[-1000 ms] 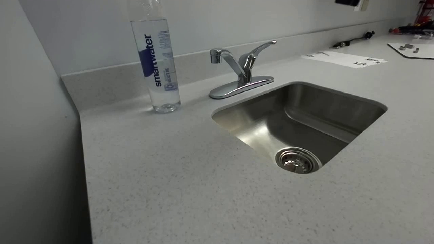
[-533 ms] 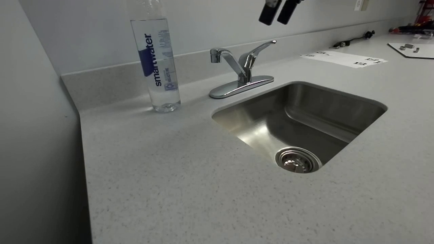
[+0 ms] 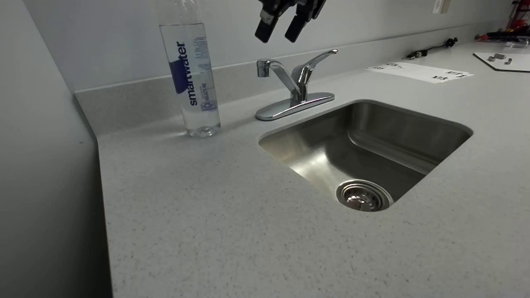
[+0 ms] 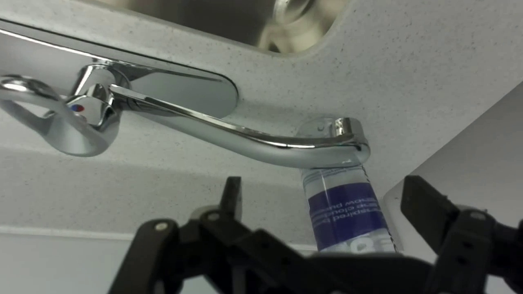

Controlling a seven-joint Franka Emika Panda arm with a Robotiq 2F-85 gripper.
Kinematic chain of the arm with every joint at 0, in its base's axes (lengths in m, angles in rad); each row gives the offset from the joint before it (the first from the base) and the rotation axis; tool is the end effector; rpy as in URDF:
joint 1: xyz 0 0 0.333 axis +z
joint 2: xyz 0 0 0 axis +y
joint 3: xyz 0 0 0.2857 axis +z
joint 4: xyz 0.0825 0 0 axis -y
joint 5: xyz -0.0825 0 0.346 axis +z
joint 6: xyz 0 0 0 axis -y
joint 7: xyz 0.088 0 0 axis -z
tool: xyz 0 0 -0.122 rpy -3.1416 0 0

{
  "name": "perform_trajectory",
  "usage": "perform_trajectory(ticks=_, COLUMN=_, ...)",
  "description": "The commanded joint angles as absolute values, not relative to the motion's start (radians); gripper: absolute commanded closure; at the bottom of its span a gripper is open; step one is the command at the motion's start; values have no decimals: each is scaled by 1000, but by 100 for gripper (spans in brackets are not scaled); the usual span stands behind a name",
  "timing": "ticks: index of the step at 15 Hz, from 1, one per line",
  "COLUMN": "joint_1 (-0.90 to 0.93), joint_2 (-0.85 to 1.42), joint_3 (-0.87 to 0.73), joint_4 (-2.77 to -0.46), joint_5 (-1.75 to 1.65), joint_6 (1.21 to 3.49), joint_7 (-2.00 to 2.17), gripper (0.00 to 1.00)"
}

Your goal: Push the faucet to the right

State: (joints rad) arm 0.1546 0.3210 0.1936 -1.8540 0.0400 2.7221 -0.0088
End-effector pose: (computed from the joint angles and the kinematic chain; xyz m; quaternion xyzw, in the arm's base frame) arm 0.6037 0.2073 0.3944 -0.9507 -0.1428 -0.2616 0.0861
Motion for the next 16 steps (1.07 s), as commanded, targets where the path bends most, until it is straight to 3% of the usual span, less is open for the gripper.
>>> perform_trajectory(ticks=1, joint_1=153, joint_2=417, joint_3=226, joint_4=-1763, joint_5=86, joint_6=2777, joint_7=-52, gripper=0)
perform_trajectory(ticks=9, joint_1=147, joint_2=508, joint_3=280, joint_4=-1676, joint_5=118, joint_6=2804, joint_7=-83, gripper=0)
perform_trajectory(ticks=16, joint_1=158, joint_2=471, joint_3=247, joint_4=-1699, joint_5=147, joint_6=2698, joint_7=3, gripper=0)
